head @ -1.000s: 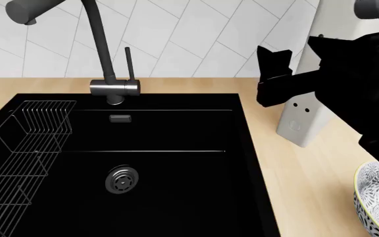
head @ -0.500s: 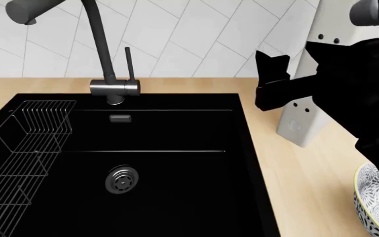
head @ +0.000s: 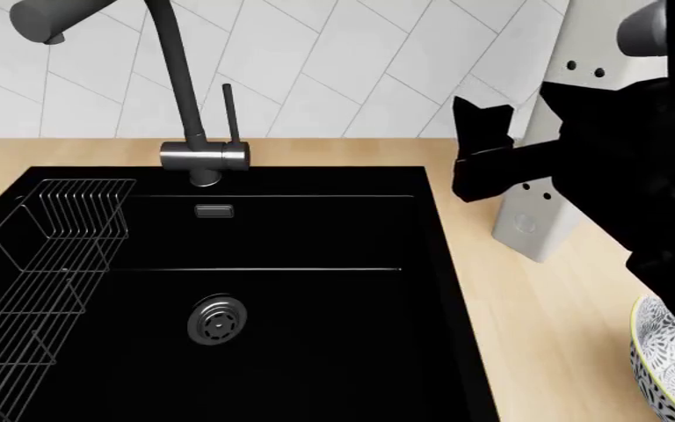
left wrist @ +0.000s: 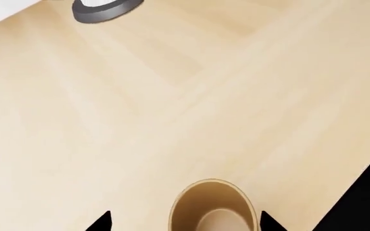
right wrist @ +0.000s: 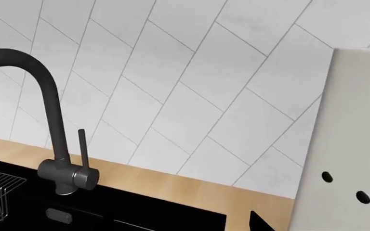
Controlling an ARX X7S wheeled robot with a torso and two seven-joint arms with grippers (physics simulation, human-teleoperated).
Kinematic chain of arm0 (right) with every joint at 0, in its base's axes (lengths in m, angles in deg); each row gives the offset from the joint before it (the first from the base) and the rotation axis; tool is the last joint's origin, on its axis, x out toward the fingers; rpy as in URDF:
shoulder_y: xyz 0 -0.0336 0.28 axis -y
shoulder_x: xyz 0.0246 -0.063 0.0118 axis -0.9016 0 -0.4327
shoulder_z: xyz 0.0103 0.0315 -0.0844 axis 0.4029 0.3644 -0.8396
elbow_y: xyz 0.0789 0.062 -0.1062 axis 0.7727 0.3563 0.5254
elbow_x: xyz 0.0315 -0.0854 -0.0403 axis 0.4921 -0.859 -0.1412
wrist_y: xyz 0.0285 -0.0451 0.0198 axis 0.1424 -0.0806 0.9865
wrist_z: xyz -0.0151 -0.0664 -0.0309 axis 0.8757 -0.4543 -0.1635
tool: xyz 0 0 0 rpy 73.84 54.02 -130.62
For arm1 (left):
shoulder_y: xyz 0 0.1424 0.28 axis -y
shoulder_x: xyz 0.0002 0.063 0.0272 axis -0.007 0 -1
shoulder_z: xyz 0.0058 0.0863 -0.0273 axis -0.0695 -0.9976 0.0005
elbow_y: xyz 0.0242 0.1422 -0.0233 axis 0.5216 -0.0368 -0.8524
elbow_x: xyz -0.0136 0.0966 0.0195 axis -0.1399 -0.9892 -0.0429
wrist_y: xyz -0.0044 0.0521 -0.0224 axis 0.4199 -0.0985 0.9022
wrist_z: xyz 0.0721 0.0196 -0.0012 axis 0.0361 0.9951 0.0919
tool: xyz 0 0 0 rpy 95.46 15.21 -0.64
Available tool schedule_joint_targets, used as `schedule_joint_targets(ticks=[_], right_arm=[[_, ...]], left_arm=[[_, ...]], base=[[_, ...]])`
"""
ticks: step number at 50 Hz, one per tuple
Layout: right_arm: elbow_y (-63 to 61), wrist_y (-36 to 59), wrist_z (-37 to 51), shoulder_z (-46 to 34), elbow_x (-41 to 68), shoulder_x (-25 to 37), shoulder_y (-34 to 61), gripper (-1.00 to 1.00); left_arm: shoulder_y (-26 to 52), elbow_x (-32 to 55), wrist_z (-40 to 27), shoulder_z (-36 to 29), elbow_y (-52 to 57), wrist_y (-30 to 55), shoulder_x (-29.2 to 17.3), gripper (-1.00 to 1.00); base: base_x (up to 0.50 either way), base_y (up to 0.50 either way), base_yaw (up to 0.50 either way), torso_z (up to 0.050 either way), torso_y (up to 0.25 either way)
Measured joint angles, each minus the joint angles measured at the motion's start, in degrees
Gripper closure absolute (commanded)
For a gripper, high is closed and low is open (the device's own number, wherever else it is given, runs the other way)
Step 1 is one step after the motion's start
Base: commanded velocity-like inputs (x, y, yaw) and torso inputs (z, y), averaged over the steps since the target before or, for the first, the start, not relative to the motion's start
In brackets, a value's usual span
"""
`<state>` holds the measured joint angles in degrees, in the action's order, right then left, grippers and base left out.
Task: Pick the cup and bowl from the sink and place them on the counter for drying.
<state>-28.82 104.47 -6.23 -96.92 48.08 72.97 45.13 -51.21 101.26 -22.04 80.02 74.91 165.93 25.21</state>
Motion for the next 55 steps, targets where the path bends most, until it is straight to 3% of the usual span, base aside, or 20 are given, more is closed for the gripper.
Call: schedule_joint_targets(ticks=[15, 28, 41, 55], right_arm=[[0.91, 0.02, -1.16, -0.43, -1.26, -0.84, 0.19, -1.0], [1.56, -0.1, -2.34, -0.7, -2.47, -1.49, 0.21, -1.0], [1.31, 0.06, -2.28, -0.61, -2.26, -1.07, 0.48, -1.0], [0.85, -0.55, -3.03, -0.22, -4.29, -0.89, 0.38, -1.0]], left_arm=[[5.71, 4.27, -1.68, 1.71, 4.45, 3.95, -2.05, -1.0], [14.43, 13.91, -6.58, -1.78, 9.01, 6.21, -2.12, -1.0], [23.07, 24.22, -11.21, -8.83, 12.44, 5.86, 0.73, -1.0], [31.4, 26.13, -8.81, -18.51, 11.74, 1.91, 7.09, -1.0]], base=[[0.0, 0.0, 0.0, 0.0, 0.0], [0.0, 0.0, 0.0, 0.0, 0.0], [0.0, 0.0, 0.0, 0.0, 0.0], [0.0, 0.0, 0.0, 0.0, 0.0]])
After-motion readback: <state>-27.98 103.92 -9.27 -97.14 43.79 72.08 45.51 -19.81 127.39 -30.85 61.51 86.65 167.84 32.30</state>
